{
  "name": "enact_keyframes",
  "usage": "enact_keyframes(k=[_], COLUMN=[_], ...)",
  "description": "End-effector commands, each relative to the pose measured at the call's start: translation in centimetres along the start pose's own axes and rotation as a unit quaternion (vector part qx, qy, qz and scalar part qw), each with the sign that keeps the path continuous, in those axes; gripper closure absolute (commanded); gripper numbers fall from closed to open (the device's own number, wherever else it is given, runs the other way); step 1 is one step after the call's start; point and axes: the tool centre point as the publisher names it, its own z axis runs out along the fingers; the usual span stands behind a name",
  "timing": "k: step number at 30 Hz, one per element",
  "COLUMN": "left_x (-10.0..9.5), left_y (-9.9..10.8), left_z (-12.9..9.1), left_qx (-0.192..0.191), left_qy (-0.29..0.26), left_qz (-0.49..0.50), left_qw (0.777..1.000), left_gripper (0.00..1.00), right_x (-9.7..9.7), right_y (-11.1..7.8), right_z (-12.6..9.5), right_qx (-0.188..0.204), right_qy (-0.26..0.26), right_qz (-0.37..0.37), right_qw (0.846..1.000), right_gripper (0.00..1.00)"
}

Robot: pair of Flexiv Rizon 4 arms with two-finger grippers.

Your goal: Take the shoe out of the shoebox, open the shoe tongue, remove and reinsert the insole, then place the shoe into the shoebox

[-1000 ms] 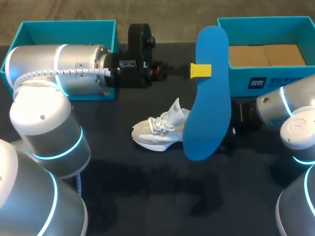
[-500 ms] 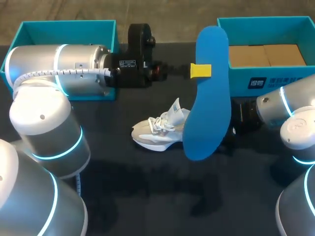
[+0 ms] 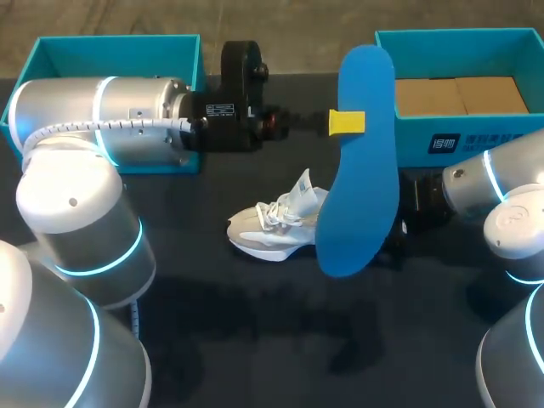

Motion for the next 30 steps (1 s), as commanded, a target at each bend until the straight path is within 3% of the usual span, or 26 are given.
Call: enact_keyframes(k=[1, 15, 30], left_x=[0.0, 0.0, 0.0], left_y=[0.0, 0.0, 0.0], left_z=[0.0, 0.0, 0.0], left_qx=[0.001, 0.001, 0.001], left_qy=[0.000, 0.000, 0.000], left_qz=[0.000, 0.000, 0.000], left_qw=[1.000, 1.000, 1.000], left_gripper=[1.00, 1.00, 1.00], right_x=[0.1, 0.0, 0.8], right_y=[-0.1, 1.5, 4.1], right_z=[-0.2, -2.3, -5.5], right_qx=[0.017, 0.079, 0.227], right_qy=[0.002, -0.012, -0.041], right_qz=[0.003, 0.008, 0.035], right_qw=[1.000, 0.997, 0.972], right_gripper=[0.00, 0.00, 0.00])
